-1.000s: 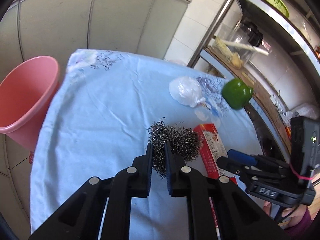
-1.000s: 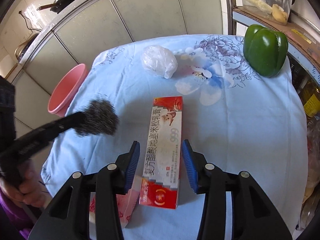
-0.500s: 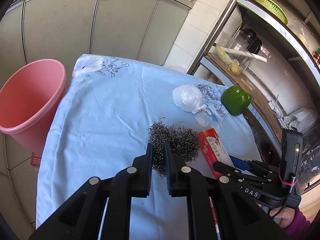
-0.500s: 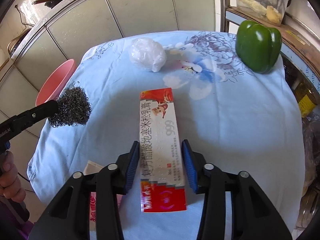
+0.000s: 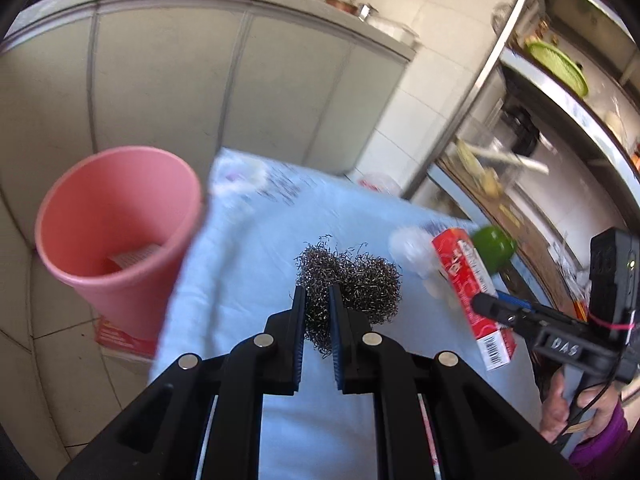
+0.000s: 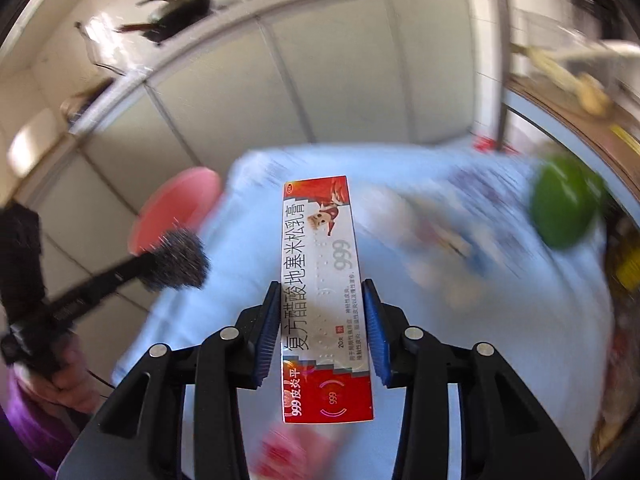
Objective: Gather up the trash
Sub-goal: 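Carry the steel wool and medicine box over the pink bin and open both tools, then grasp the white plastic bag with the left tool while the right tool grasps the pink-white paper wrapper, then carry the plastic bag and paper wrapper over the pink bin and open both tools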
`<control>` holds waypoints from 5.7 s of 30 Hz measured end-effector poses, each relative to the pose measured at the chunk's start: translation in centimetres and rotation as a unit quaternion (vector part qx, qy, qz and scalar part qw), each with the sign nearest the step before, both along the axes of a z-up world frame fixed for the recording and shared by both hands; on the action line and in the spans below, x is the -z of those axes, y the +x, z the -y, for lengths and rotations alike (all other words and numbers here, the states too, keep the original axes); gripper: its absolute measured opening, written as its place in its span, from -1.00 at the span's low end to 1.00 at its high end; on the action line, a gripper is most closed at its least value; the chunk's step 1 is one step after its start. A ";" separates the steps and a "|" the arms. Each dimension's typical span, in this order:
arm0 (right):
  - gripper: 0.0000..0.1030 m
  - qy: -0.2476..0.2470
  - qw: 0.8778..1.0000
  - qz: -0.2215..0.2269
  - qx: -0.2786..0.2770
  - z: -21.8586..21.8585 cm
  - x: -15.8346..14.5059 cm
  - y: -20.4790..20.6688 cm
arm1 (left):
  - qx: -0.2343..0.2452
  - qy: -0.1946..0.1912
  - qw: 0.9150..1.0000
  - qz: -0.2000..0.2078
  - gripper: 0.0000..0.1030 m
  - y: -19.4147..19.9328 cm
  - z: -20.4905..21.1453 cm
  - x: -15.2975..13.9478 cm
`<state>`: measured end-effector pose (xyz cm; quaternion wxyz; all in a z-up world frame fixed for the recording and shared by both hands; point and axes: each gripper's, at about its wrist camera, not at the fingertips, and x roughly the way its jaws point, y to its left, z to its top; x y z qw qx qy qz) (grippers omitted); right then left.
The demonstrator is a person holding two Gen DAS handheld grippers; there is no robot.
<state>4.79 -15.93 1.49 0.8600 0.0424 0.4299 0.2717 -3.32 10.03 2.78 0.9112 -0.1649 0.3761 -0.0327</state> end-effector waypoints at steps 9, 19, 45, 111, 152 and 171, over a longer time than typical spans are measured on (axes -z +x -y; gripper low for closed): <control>-0.21 0.053 0.992 -0.027 -0.114 -14.6 -2.3 4.3 | -0.128 0.037 0.991 0.012 -0.79 -0.4 -10.5 -1.8; -0.21 0.041 0.984 -0.092 -0.150 -26.7 1.4 7.6 | -0.178 0.033 0.983 -0.032 -0.79 1.1 -16.0 1.5; -0.13 0.017 0.985 -0.063 -0.157 -24.8 0.3 5.4 | -0.166 0.010 0.986 -0.012 -0.54 -1.0 -15.5 0.4; -0.39 -0.078 0.993 0.024 0.090 9.8 4.6 -8.6 | 0.108 0.030 0.994 -0.012 -0.34 2.2 10.4 -0.4; -0.39 -0.020 0.993 0.021 0.114 12.2 3.5 -5.1 | 0.114 0.048 0.992 -0.013 -0.89 8.5 13.2 1.5; -0.39 0.001 0.998 0.038 0.046 4.5 0.8 -4.5 | 0.047 0.042 0.998 0.019 -0.89 -0.5 3.8 -1.6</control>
